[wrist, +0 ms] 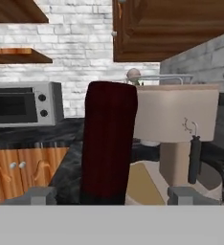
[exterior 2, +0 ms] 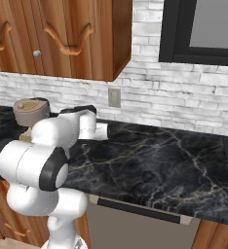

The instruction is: There is a wine glass and glass cup on the dining counter. Place the wine bottle next to the wine glass and the juice bottle next to the glass cup.

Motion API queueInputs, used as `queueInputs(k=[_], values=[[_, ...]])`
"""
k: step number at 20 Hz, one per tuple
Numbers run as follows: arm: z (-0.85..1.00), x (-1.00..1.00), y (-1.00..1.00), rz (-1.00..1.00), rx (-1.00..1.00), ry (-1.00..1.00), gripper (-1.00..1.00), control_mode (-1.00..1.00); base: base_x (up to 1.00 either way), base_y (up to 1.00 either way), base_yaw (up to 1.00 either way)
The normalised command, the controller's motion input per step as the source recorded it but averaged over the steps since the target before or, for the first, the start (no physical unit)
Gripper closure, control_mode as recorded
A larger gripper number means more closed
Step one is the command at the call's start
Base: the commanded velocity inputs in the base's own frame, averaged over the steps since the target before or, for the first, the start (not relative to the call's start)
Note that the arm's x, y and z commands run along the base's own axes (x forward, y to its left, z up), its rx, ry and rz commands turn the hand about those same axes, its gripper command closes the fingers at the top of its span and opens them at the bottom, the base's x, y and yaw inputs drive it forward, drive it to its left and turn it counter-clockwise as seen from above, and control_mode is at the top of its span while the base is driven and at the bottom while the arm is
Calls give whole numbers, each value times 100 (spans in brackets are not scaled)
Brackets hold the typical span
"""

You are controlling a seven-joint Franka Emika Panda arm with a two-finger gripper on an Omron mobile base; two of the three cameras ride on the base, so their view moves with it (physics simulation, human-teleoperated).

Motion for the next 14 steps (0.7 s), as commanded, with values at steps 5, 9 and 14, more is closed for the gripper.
queueInputs(k=[5,9,14], values=[[2,1,0,0,0,4,100,-100,0,0,0],[26,-12,0,0,0,1,100,-100,0,0,0],[36,-45,0,0,0,-4,100,-100,0,0,0]])
